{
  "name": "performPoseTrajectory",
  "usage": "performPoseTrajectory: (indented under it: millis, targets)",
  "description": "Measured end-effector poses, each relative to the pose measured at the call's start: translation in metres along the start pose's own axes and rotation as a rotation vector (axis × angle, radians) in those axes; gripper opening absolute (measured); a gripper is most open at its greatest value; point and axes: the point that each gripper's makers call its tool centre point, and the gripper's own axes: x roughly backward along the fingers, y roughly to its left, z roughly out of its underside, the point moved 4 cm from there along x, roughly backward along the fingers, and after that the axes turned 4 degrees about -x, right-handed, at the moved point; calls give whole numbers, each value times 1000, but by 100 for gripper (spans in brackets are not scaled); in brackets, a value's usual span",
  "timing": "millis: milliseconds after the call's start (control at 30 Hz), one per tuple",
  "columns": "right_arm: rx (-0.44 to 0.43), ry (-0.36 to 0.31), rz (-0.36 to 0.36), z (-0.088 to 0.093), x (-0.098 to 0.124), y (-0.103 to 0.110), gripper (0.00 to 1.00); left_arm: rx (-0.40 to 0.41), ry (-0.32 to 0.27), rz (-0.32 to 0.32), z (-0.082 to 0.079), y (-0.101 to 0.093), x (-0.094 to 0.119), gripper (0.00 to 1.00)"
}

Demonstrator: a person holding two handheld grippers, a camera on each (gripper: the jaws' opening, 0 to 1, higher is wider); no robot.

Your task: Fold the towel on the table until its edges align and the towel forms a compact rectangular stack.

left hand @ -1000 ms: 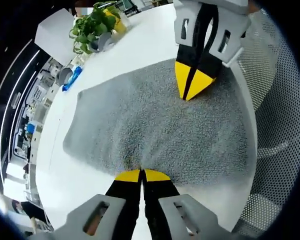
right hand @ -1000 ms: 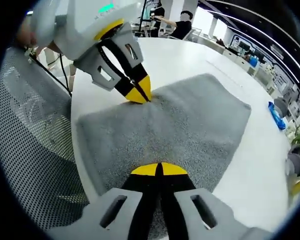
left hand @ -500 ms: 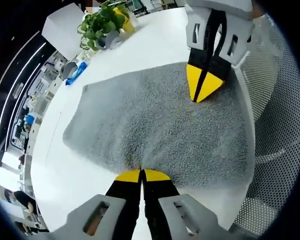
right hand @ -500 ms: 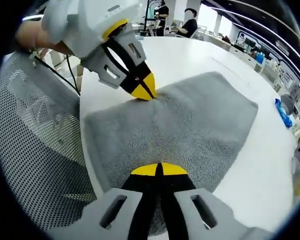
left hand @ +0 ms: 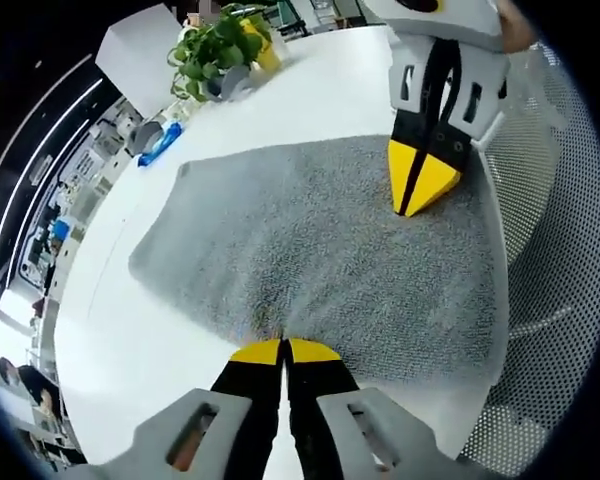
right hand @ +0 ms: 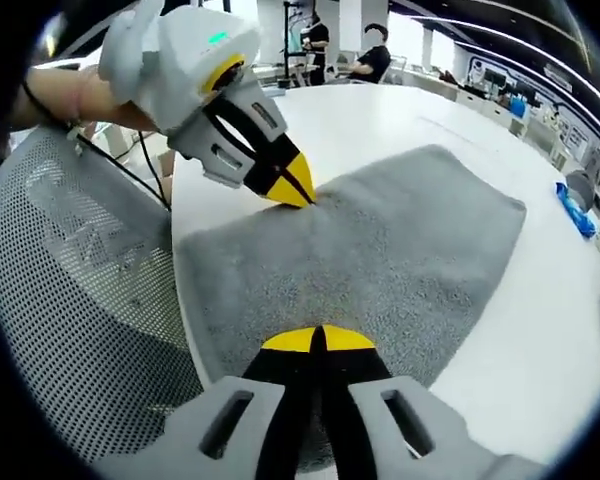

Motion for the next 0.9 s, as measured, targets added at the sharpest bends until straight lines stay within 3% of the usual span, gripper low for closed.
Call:
performPoseTrajectory:
  millis: [67, 167, 200, 267, 333, 400, 467, 500, 533, 567, 600, 633, 700, 800, 900]
  targets:
    - [1, -4, -4, 0, 0, -1, 0, -51, -40, -1, -1, -1, 1, 1]
    - [-16, -15, -15, 0, 0, -2, 0, -350, -36, 19, -4, -9, 6, 1]
    - [-21, -17, -18, 0, 0, -3, 0, -414, -15, 36, -4, -13, 9, 1]
    - [-33, -19, -23, 0, 0, -3, 0, -432, -48, 53, -7, -15, 19, 6]
    - [-35, -17, -28, 0, 0, -2, 0, -362, -89, 39, -6, -11, 32, 17]
    - [-40, -14, -32, 0, 0, -3, 0, -343, -118, 87, -2, -17, 41, 19]
    - [-47, -8, -35, 0, 0, -3, 0, -459, -147, 114, -2, -25, 51, 18]
    - [-52, -6, -37, -1, 0, -3, 0, -567, -159, 130, -5, -33, 56, 18]
    - [-60, -6, -39, -1, 0, -3, 0, -604, -166, 160, -7, -42, 58, 18]
    - [-81, -8, -44, 0, 0, -4, 0, -656, -188, 242, -8, -58, 61, 19]
    - [-93, -10, -49, 0, 0, -5, 0, -702, -190, 286, -7, -67, 63, 19]
    - [-104, -12, -53, 0, 0, -5, 0, -751, -178, 292, -6, -71, 63, 19]
    - [-117, -13, -57, 0, 0, -5, 0, -763, -164, 304, -4, -75, 62, 19]
    - [-113, -11, -57, 0, 0, -4, 0, -783, -207, 354, -9, -86, 62, 18]
    - [-116, -11, -57, 1, 0, -4, 0, -799, -179, 364, -9, -91, 58, 18]
